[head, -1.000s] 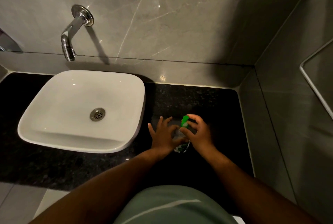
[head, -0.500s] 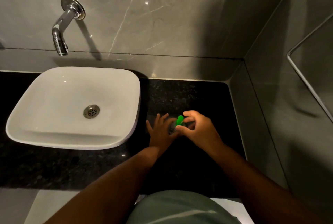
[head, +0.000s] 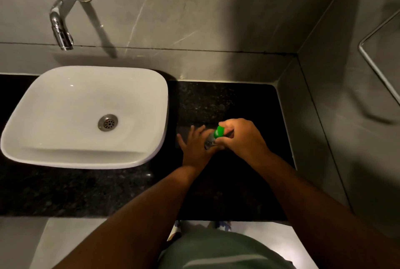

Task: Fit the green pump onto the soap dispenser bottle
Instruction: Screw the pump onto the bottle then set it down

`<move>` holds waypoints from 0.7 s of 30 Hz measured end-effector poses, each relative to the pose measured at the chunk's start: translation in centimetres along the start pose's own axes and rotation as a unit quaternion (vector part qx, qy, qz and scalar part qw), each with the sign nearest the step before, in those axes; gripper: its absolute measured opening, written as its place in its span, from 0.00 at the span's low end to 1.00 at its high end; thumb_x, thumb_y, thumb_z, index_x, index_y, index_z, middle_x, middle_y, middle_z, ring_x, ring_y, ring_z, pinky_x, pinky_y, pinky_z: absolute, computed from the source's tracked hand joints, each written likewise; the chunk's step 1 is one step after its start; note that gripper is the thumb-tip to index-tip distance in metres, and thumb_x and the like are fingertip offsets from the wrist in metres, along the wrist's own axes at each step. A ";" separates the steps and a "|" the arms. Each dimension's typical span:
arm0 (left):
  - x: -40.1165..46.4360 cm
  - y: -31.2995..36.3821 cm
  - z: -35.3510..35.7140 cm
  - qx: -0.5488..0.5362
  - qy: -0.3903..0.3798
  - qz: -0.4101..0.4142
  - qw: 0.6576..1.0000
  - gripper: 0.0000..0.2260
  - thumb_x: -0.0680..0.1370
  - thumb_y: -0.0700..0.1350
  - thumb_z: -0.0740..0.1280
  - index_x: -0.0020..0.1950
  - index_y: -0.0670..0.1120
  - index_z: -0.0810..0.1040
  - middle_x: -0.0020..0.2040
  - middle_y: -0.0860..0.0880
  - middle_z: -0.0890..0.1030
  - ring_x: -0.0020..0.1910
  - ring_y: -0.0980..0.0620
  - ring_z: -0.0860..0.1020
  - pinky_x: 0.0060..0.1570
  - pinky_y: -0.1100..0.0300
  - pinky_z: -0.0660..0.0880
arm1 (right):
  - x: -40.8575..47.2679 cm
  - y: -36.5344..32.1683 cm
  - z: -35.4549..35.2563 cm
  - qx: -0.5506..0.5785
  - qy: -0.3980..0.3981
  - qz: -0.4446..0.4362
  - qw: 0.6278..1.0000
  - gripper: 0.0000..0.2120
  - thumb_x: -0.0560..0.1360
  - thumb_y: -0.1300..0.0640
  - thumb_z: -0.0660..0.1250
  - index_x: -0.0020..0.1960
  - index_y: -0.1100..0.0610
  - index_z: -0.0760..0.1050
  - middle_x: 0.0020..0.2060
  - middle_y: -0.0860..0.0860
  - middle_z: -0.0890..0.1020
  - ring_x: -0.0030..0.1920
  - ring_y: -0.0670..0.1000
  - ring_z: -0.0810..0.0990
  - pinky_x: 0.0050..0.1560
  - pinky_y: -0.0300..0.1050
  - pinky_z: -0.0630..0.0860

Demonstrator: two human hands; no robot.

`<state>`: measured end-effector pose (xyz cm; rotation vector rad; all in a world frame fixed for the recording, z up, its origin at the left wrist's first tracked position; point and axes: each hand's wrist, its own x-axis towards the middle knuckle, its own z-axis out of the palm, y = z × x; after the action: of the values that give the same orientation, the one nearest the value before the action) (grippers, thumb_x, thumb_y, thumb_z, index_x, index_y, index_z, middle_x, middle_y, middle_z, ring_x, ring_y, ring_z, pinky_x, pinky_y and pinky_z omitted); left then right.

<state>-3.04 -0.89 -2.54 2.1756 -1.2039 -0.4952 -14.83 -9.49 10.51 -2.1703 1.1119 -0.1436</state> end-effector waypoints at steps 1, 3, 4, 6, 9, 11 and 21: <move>0.0 0.1 0.0 0.000 0.001 -0.001 1.000 0.30 0.69 0.70 0.61 0.67 0.58 0.72 0.73 0.50 0.67 0.76 0.47 0.54 0.66 0.34 0.34 | 0.0 -0.1 -0.1 -0.002 -0.005 -0.001 1.000 0.26 0.64 0.49 0.76 0.61 0.50 0.77 0.51 0.47 0.84 0.54 0.47 0.80 0.60 0.47 0.75; 0.0 0.1 0.0 -0.001 0.002 -0.002 1.000 0.31 0.68 0.70 0.59 0.67 0.58 0.72 0.73 0.50 0.67 0.76 0.47 0.54 0.66 0.34 0.34 | 0.1 -0.2 -0.1 -0.005 -0.011 -0.001 1.000 0.26 0.65 0.49 0.76 0.61 0.51 0.77 0.51 0.48 0.84 0.54 0.47 0.80 0.60 0.47 0.75; 0.1 0.0 0.1 0.002 0.000 0.000 1.000 0.30 0.69 0.70 0.59 0.67 0.57 0.71 0.73 0.50 0.67 0.76 0.47 0.54 0.66 0.34 0.34 | 0.1 -0.2 -0.1 -0.005 -0.013 0.000 1.000 0.26 0.65 0.50 0.76 0.62 0.51 0.76 0.51 0.48 0.84 0.54 0.47 0.80 0.60 0.47 0.75; 0.1 -0.2 0.2 0.005 -0.003 0.003 1.000 0.28 0.71 0.68 0.62 0.67 0.57 0.71 0.73 0.50 0.67 0.76 0.47 0.53 0.66 0.33 0.33 | 0.1 -0.2 -0.1 -0.006 -0.014 0.000 1.000 0.26 0.65 0.50 0.76 0.62 0.51 0.76 0.51 0.48 0.84 0.54 0.47 0.80 0.61 0.48 0.74; 0.0 -0.2 0.3 0.000 -0.004 -0.001 1.000 0.32 0.68 0.71 0.57 0.67 0.58 0.71 0.73 0.51 0.67 0.76 0.48 0.53 0.66 0.35 0.32 | 0.0 -0.2 -0.2 -0.003 -0.015 -0.004 1.000 0.26 0.65 0.50 0.76 0.62 0.51 0.77 0.51 0.48 0.84 0.54 0.47 0.80 0.60 0.46 0.74; 0.0 -0.1 0.3 -0.004 -0.006 -0.004 1.000 0.34 0.67 0.73 0.55 0.67 0.58 0.71 0.73 0.52 0.67 0.76 0.48 0.53 0.66 0.36 0.32 | 0.0 -0.2 -0.3 0.001 -0.021 -0.003 1.000 0.26 0.65 0.51 0.76 0.62 0.52 0.76 0.52 0.48 0.84 0.54 0.47 0.80 0.61 0.46 0.74; 0.0 -0.3 0.6 -0.041 -0.019 -0.010 0.999 0.29 0.71 0.68 0.58 0.69 0.58 0.68 0.74 0.53 0.65 0.76 0.49 0.52 0.66 0.37 0.30 | 0.3 0.2 -0.1 0.017 -0.042 -0.008 0.999 0.26 0.66 0.54 0.76 0.64 0.53 0.76 0.52 0.50 0.84 0.52 0.47 0.80 0.57 0.39 0.72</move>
<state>-3.22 -0.98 -3.22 2.1201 -1.1621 -0.5872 -14.81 -9.91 10.43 -2.1357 1.0374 -0.0786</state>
